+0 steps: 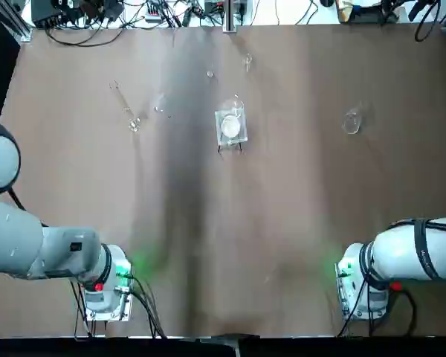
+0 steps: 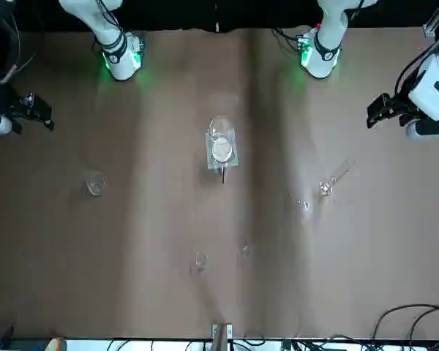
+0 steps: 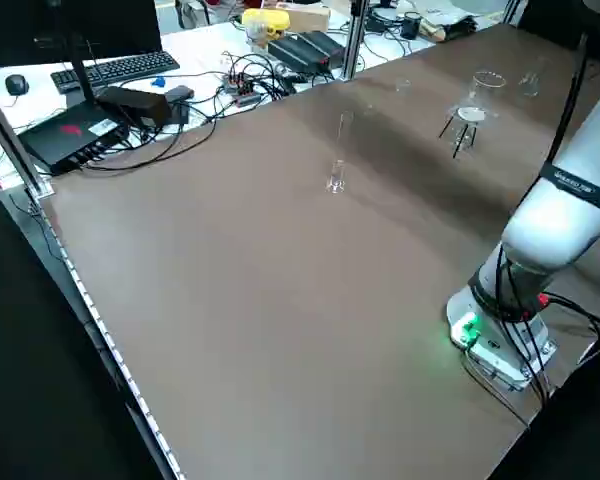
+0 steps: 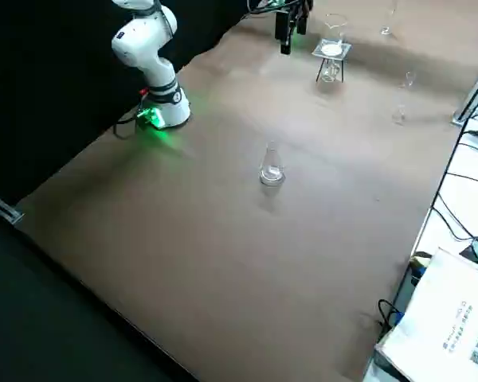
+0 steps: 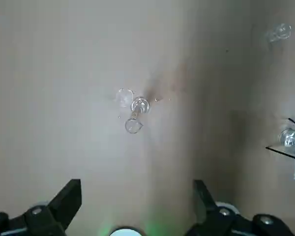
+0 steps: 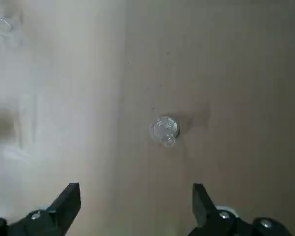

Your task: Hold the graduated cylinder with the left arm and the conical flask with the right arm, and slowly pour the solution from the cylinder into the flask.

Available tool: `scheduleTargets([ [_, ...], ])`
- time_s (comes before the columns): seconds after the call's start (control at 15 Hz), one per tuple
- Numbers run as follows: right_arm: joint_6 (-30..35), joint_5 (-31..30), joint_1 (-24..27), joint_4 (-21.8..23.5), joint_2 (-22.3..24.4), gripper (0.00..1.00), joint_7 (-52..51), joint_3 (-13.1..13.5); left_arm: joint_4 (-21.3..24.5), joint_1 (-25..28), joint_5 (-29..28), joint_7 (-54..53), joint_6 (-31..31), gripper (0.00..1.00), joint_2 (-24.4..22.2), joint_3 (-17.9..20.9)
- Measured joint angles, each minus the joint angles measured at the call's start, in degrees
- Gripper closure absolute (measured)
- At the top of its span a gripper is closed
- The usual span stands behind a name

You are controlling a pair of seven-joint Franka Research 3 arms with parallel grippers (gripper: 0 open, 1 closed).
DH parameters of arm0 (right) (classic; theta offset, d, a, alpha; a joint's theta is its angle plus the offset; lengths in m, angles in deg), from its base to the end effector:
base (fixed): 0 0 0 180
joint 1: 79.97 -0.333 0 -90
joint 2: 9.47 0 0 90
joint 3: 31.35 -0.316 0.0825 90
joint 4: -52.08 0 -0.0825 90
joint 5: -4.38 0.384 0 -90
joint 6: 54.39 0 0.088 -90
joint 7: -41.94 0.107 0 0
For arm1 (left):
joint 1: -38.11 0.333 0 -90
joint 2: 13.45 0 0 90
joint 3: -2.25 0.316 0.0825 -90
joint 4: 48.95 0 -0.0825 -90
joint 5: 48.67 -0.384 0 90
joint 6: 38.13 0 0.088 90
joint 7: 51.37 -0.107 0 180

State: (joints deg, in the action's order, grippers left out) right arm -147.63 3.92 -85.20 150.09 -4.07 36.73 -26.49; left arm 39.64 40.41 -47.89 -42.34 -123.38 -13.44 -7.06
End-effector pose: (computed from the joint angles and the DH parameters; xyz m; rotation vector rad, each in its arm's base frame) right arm 0.5290 0.0006 0.6141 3.1373 0.1541 0.0167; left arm 0.5418 -0.0682 0.6289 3.1344 0.0541 -0.0938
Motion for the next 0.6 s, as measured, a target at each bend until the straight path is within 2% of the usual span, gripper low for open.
scheduleTargets([
  [0.6, -0.2, 0.9, 0.0, 0.0, 0.0, 0.0, 0.0, 0.0, 0.0, 0.2, 0.0, 2.1, 0.0, 0.0, 0.1, 1.0],
])
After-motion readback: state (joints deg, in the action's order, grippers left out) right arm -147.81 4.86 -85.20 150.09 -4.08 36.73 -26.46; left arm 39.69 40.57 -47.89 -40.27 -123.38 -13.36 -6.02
